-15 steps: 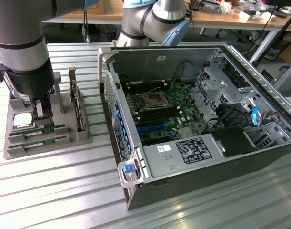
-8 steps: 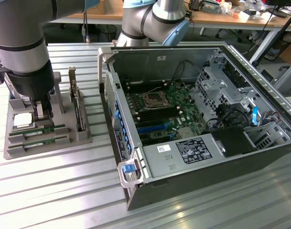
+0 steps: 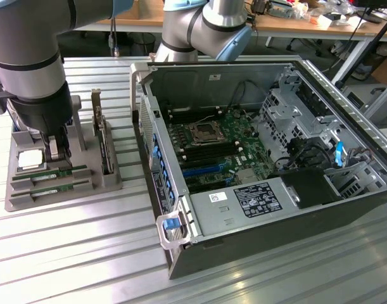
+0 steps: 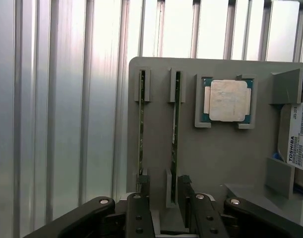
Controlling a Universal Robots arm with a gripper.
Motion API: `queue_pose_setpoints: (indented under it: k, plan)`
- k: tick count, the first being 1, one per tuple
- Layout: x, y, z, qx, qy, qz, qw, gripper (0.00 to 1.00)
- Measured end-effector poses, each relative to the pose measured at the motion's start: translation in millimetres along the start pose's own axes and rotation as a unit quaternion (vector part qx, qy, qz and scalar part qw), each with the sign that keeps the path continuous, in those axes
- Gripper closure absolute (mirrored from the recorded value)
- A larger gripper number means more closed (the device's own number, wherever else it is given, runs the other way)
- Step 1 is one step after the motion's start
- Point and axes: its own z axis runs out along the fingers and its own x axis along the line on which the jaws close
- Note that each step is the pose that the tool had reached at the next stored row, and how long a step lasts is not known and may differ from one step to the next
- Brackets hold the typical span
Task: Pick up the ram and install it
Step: 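Pick up the ram and move it above insertion slot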
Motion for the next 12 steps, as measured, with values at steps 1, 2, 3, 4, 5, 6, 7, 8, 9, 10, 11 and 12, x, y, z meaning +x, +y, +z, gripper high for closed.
queue_pose_setpoints:
  k: [1,2,3,4,5,6,7,8,9,10,11,12]
  plan:
    - [0.0,0.0,0.5,0.0,0.0,0.0,1.0,0.64]
    - [0.0,0.0,0.9,0.0,0.0,0.0,1.0,0.64]
    - [0.0,0.0,1.2,0.0,0.0,0.0,1.0,0.64]
    - [0.0,0.0,1.6,0.0,0.0,0.0,1.0,0.64]
    - [0.0,0.0,2.2,0.0,0.0,0.0,1.0,0.64]
    - [0.0,0.0,2.6,0.0,0.0,0.0,1.0,0.64]
    - [0.0,0.0,3.0,0.0,0.0,0.0,1.0,0.64]
    - [0.0,0.0,3.5,0.0,0.0,0.0,1.0,0.64]
    - [0.0,0.1,4.2,0.0,0.0,0.0,1.0,0.64]
    - [0.0,0.4,4.9,0.0,0.0,0.0,1.0,0.64]
    - [-0.1,0.8,5.3,0.0,0.0,0.0,1.0,0.64]
    - [-0.1,1.2,6.0,0.0,0.0,0.0,1.0,0.64]
